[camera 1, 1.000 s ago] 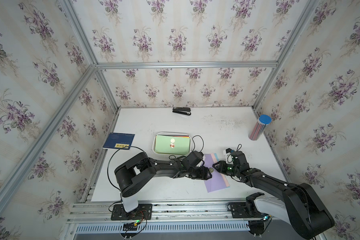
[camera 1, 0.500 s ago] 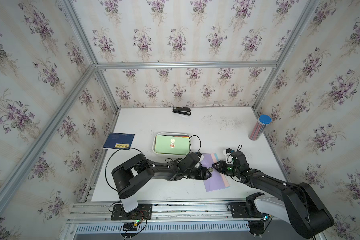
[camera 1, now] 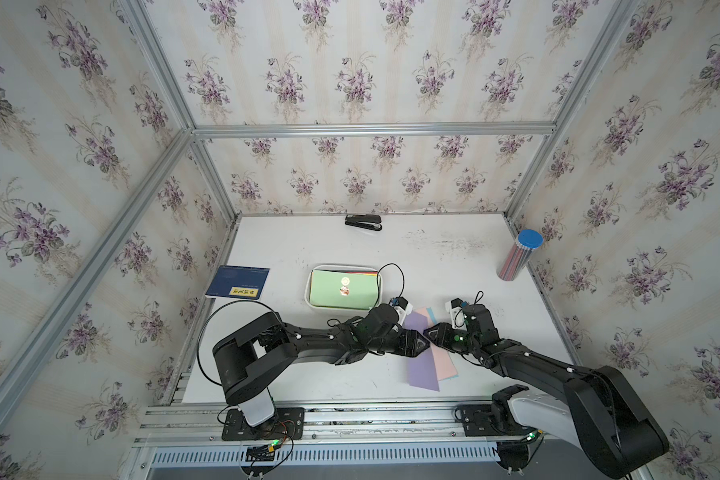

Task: Put the sealed envelopes into the storage box
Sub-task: Pick up the envelope from the center of the board.

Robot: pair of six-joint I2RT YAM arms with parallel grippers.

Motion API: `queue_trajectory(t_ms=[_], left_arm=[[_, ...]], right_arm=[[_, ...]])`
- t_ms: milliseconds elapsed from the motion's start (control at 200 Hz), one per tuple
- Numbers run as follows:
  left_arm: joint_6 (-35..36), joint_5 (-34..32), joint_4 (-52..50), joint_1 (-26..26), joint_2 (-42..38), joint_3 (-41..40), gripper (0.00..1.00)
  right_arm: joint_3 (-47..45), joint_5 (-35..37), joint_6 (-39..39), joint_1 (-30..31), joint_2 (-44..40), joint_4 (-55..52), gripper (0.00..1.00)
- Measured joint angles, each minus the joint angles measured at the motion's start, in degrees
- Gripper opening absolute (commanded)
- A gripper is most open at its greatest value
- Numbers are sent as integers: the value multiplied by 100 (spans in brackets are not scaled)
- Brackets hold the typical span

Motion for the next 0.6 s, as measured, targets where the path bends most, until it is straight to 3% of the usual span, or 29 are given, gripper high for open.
queue_trajectory(t_ms=[430,600], left_arm=[[221,-105,-1110,-39,146,551,1],[643,-321,-2166,24,-356,852,0]], right_arm=[[-24,-24,7,0,-26,9,35],[-35,-22,15,0,-170,-129,37]])
